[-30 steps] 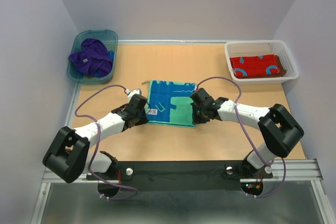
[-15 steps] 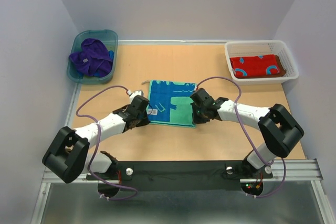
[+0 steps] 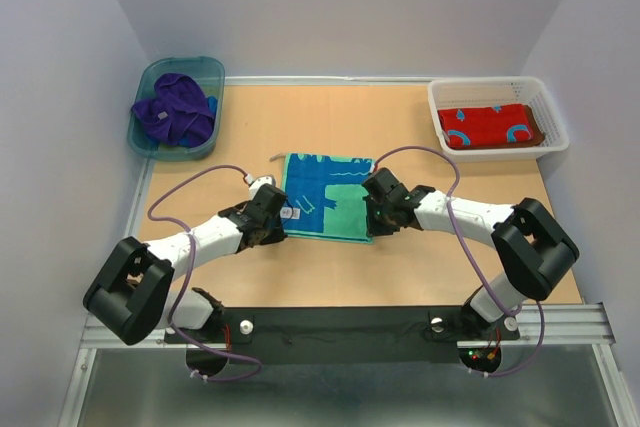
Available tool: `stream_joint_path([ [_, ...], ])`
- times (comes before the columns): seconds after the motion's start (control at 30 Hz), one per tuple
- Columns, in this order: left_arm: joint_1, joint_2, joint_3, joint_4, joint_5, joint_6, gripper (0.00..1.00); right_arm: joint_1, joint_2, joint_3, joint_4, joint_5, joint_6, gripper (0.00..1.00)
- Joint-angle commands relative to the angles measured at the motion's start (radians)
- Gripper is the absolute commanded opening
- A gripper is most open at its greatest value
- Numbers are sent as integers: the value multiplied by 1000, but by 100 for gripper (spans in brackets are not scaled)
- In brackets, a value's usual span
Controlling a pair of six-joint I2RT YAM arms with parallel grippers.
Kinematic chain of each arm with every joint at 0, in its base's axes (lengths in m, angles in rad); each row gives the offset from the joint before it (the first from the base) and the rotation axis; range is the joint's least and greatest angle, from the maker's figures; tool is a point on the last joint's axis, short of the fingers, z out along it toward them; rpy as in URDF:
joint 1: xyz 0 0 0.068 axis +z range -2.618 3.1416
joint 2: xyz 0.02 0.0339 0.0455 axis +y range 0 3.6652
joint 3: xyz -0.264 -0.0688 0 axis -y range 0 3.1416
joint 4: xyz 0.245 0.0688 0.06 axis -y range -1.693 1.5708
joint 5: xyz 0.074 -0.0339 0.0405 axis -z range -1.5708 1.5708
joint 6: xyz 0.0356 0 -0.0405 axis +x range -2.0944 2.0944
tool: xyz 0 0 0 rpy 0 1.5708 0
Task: Fold and stack the towels
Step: Fold the towel
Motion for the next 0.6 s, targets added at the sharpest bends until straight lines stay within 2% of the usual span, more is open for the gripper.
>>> stream_joint_path([
  [0.0, -6, 2, 25, -7, -40, -13, 22, 8, -20, 5, 8, 22, -4, 1],
  [0.37, -7, -59, 45, -19, -22, -25, 25, 8, -31, 0, 8, 23, -2, 1],
  [0.57, -7, -4, 52, -18, -20, -18, 25, 8, -33, -3, 6, 20, -4, 1],
])
